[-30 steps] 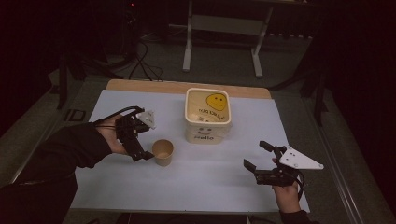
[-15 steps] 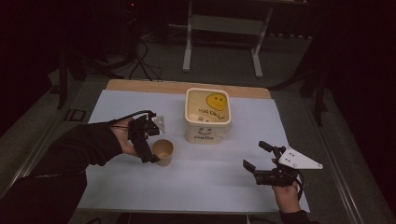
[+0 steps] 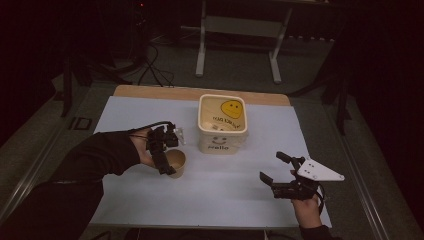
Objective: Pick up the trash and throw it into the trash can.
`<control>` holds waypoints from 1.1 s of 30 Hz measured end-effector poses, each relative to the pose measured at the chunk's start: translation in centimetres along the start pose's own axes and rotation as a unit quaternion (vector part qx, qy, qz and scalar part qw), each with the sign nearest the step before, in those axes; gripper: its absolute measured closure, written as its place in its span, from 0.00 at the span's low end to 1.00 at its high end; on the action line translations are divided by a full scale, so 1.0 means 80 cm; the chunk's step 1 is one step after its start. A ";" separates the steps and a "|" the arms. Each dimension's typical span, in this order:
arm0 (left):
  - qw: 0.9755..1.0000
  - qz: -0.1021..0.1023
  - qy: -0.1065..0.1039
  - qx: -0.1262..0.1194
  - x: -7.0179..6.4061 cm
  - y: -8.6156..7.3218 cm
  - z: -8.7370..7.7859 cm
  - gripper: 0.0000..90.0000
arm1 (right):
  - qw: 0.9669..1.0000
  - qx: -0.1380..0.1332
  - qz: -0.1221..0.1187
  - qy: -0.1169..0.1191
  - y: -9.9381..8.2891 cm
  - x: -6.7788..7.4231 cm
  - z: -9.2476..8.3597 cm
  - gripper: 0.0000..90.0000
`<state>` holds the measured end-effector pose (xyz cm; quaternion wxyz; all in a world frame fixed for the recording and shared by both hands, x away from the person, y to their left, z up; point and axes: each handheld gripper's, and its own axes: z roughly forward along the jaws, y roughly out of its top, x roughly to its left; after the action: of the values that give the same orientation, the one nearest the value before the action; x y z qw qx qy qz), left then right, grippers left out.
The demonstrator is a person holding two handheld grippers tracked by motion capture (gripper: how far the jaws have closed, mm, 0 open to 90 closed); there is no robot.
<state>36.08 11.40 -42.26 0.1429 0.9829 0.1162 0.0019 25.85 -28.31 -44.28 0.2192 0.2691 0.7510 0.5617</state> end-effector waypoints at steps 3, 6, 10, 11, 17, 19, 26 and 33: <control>1.000 0.000 0.000 0.006 0.005 0.000 0.007 0.00 | 1.000 0.001 0.000 0.001 0.000 0.000 0.000 0.12; 1.000 -0.006 -0.003 0.008 0.009 0.000 0.013 0.00 | 1.000 0.002 0.001 0.001 -0.001 0.000 0.000 0.12; 1.000 -0.010 -0.007 0.012 0.015 0.000 0.018 0.00 | 1.000 0.003 0.001 0.002 -0.001 0.000 0.000 0.12; 1.000 -0.006 -0.007 0.014 0.016 0.000 0.020 0.00 | 1.000 0.004 0.002 0.002 -0.001 0.000 0.001 0.12; 1.000 -0.004 -0.015 0.024 0.020 0.002 0.029 0.00 | 1.000 0.005 0.002 0.002 -0.001 0.000 0.001 0.12; 1.000 -0.003 -0.015 0.025 0.022 0.002 0.032 0.00 | 1.000 0.005 0.002 0.003 -0.001 0.000 0.001 0.12; 0.999 0.002 -0.018 0.036 0.022 0.002 0.040 0.03 | 1.000 0.006 0.003 0.002 -0.002 -0.001 0.001 0.12; 0.999 0.003 -0.020 0.038 0.022 0.002 0.042 0.11 | 1.000 0.007 0.003 0.002 -0.002 -0.001 0.001 0.12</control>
<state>37.98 10.75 -45.47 0.1075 0.9879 0.1101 -0.0217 25.92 -28.32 -44.45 0.2136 0.2718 0.7545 0.5578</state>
